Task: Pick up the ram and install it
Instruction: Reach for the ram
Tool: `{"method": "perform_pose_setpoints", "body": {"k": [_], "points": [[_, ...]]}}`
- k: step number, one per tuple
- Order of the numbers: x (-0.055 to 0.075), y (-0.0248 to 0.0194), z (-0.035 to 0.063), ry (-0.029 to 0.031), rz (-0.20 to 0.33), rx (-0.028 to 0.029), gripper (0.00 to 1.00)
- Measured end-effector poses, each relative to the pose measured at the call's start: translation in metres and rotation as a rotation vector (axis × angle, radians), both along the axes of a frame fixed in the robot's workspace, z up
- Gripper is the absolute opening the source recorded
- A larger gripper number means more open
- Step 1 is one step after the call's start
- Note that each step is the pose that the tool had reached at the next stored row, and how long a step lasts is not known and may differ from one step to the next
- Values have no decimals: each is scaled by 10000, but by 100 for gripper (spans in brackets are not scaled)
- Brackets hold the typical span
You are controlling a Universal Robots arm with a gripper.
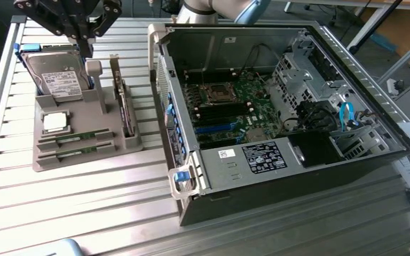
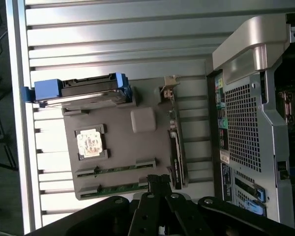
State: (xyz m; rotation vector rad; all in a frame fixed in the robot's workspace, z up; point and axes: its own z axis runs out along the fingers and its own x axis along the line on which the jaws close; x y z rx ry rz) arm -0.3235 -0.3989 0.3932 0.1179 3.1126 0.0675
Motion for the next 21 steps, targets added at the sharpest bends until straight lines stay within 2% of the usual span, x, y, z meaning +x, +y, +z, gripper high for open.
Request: {"method": "perform_pose_setpoints", "body": {"k": [7, 14, 21], "points": [[-172, 0, -1, -1, -1, 1, 11], [-291, 0, -1, -1, 0, 1, 11], [-296, 0, -1, -1, -1, 1, 11]]}}
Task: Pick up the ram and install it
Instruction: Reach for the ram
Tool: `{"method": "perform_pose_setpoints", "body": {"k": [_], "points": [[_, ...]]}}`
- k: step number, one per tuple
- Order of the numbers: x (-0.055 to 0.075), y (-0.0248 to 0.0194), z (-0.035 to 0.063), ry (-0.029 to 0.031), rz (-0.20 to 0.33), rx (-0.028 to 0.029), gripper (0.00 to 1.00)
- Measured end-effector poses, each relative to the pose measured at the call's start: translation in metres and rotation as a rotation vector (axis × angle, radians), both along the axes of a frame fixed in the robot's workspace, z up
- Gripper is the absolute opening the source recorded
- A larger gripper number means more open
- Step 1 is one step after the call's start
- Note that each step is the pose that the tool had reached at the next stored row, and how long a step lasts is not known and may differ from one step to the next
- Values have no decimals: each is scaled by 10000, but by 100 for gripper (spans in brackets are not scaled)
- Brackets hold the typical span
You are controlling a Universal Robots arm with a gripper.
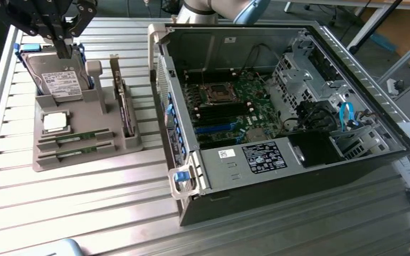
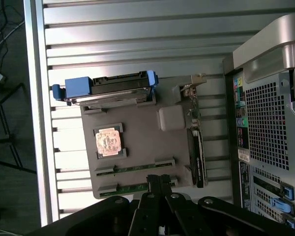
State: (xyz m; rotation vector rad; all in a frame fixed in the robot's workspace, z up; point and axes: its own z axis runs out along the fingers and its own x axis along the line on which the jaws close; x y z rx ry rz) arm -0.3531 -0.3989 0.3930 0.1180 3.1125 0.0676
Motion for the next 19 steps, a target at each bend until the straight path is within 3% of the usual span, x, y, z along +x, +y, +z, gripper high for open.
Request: {"method": "perform_pose_setpoints", "body": {"k": [10, 19], "points": [[0, -7, 0, 0, 0, 1, 11], [0, -53, -1, 0, 1, 0, 11]]}}
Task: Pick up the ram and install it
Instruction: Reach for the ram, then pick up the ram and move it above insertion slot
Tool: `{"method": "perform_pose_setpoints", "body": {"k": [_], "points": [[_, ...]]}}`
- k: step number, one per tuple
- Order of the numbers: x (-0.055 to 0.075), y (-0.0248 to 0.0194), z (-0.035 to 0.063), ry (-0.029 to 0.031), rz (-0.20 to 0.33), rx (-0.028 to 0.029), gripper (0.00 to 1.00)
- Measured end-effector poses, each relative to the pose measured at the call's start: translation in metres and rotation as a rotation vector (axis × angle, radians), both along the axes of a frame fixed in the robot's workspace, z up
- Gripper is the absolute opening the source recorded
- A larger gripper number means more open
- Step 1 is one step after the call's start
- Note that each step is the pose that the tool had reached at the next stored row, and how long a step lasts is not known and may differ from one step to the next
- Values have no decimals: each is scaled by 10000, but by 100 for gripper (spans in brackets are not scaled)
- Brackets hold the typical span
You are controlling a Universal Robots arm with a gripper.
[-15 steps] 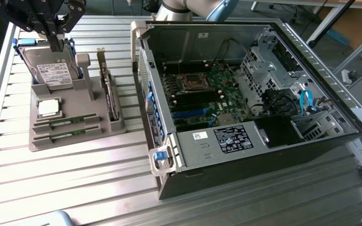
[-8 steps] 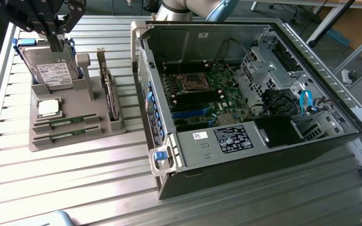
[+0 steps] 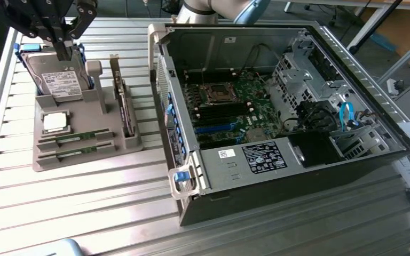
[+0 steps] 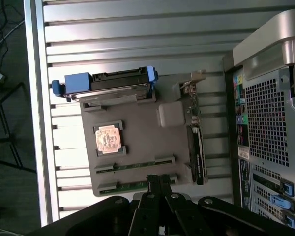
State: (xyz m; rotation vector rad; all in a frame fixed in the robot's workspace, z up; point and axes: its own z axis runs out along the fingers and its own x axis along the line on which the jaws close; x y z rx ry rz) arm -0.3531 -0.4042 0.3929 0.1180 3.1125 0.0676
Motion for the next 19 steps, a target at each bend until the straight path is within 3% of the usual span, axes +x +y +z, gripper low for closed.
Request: {"method": "perform_pose_setpoints", "body": {"k": [9, 19], "points": [[0, -63, -7, -1, 0, 1, 11], [0, -83, -32, 6, 0, 0, 11]]}}
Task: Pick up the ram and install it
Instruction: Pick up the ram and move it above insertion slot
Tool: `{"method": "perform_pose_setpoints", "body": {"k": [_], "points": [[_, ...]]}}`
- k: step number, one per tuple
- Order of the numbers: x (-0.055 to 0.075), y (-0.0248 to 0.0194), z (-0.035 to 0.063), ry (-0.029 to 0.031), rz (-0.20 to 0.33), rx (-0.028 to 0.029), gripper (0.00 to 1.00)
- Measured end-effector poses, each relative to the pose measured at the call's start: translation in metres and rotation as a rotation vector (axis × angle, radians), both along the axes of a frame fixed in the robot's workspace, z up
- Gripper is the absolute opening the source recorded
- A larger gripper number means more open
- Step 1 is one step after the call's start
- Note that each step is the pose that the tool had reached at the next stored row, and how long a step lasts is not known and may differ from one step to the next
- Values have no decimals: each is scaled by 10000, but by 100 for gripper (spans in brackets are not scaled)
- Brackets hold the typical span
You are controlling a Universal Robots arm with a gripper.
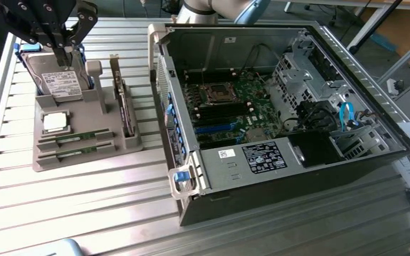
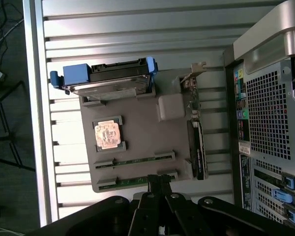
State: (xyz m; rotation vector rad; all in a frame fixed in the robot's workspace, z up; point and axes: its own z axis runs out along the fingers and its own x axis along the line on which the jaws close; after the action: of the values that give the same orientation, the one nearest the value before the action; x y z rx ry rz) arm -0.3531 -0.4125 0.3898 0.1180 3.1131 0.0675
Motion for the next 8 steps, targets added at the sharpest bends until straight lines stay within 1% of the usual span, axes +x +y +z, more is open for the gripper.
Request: {"method": "perform_pose_setpoints", "body": {"k": [8], "points": [[0, 0, 0, 0, 0, 0, 11]]}}
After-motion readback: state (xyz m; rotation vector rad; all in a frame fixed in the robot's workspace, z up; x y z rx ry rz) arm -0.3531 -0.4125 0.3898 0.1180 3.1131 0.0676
